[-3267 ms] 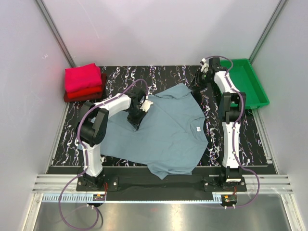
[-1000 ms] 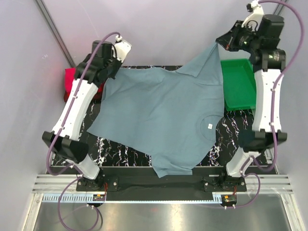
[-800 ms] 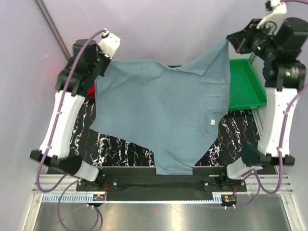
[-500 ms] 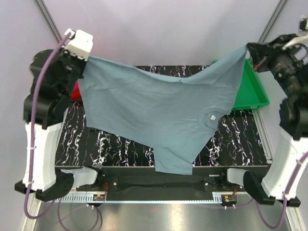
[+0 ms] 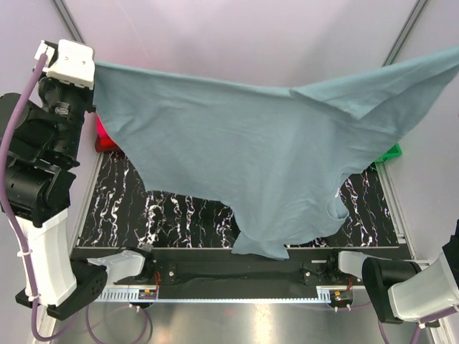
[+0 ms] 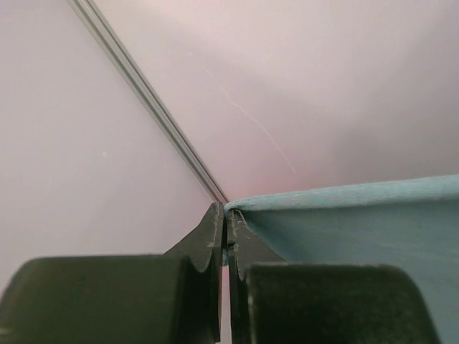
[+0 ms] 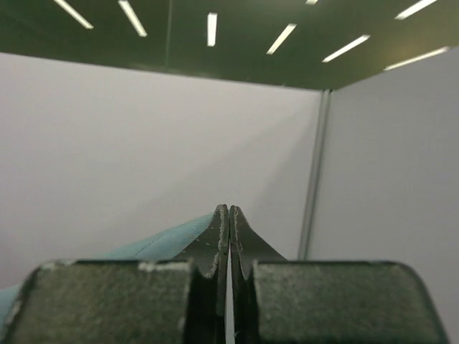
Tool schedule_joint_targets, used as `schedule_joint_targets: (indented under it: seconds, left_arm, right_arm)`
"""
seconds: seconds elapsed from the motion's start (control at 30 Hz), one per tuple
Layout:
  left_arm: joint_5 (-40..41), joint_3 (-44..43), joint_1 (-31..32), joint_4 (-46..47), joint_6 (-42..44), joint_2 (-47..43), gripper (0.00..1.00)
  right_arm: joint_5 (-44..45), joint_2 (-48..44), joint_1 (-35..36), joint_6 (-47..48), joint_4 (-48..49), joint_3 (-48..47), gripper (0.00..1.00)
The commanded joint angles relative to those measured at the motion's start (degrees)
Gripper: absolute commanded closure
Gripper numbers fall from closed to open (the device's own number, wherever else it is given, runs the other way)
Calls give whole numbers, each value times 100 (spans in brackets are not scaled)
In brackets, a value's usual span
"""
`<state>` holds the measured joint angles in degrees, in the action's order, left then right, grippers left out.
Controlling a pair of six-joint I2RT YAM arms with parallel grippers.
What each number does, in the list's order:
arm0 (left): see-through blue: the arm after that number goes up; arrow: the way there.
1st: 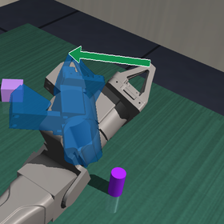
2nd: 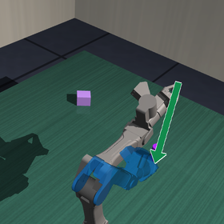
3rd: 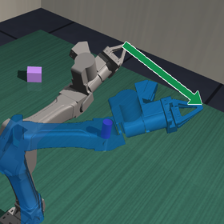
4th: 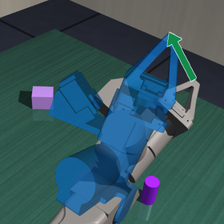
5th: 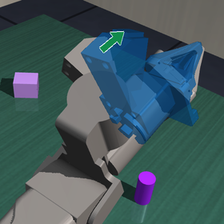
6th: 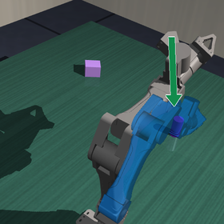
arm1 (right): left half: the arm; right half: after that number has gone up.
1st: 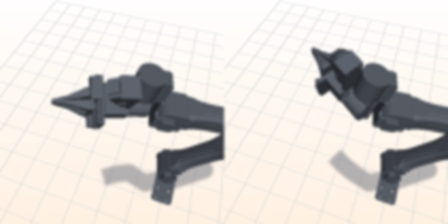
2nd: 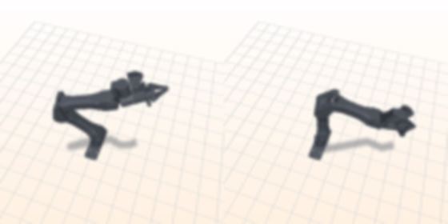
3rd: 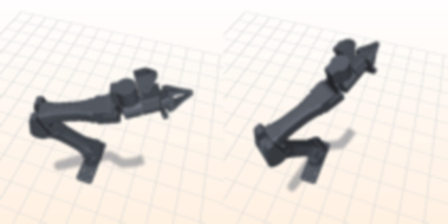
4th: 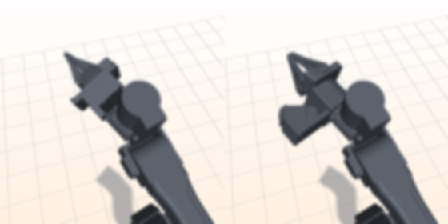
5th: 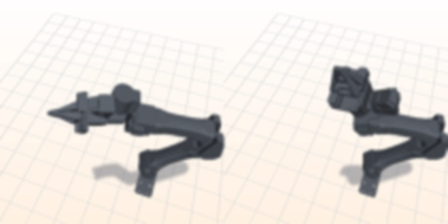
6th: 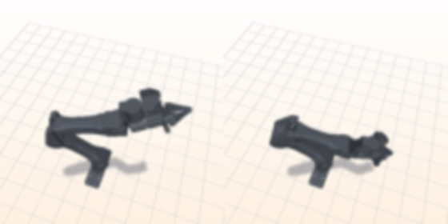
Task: Fold and stack the t-shirts
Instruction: Flatten the tshirt out
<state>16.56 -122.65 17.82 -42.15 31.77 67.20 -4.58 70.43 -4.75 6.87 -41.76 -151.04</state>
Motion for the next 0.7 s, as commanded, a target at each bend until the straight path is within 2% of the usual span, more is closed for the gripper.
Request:
schedule_joint_targets:
  seconds: [0.0,0.13,0.2,0.27,0.43,0.6,0.67]
  left_arm:
    - [199,-469,-7,664,268,170,100]
    - [269,-427,-7,910,522,285,100]
    - [304,-41,-7,1207,628,172,100]
    - [313,504,-7,1393,813,92,100]
    - [296,1049,-95,1429,823,214,100]
    - [50,796,-314,1280,839,784,100]
    - [-20,436,-358,1218,857,1005,100]
  right_arm:
    - [958,487,-52,1094,931,-426,100]
    - [1371,576,-43,1535,1380,-128,100]
    - [1468,551,-43,1589,1591,241,100]
    - [1539,594,-43,1502,1522,521,100]
    - [1838,963,-52,1615,1206,971,100]
    - [1890,1603,-52,1694,880,612,100]
    - [1934,1728,-52,1826,932,462,100]
